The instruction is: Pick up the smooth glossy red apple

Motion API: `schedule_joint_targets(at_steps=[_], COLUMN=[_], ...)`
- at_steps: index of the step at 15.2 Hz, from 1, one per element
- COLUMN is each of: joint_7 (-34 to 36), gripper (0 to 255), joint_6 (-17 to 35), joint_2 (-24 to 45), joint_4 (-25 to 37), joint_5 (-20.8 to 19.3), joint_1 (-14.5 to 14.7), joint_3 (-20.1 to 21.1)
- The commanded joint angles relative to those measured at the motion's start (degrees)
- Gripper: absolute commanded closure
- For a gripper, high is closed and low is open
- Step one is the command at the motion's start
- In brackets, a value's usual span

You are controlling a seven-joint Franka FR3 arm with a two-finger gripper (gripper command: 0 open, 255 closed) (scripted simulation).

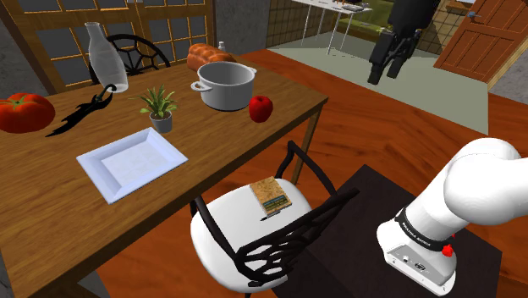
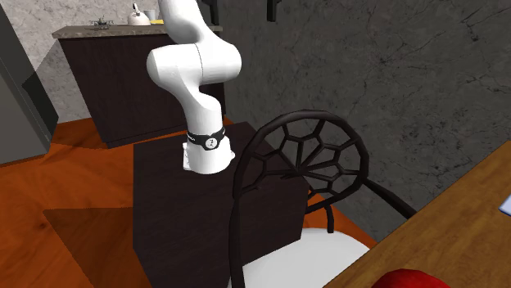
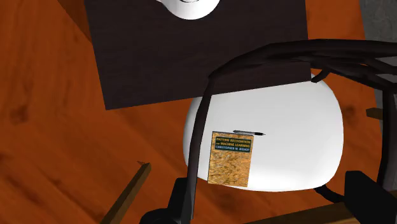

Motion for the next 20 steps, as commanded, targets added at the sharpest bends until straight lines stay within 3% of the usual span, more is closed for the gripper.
schedule_joint_targets(at_steps=[1,10,20], joint_7=[0.0,-5.93,-11.87], gripper=[0,0,0], joint_6=[0.0,18.37,34.67], joint_2=[0.0,13.49,32.22], joint_4=[0.0,-0.77,6.28], joint_5=[0.0,-1.21,-1.33], joint_1=[0.0,0.99,2.17], joint_3=[0.0,-1.05,-1.62])
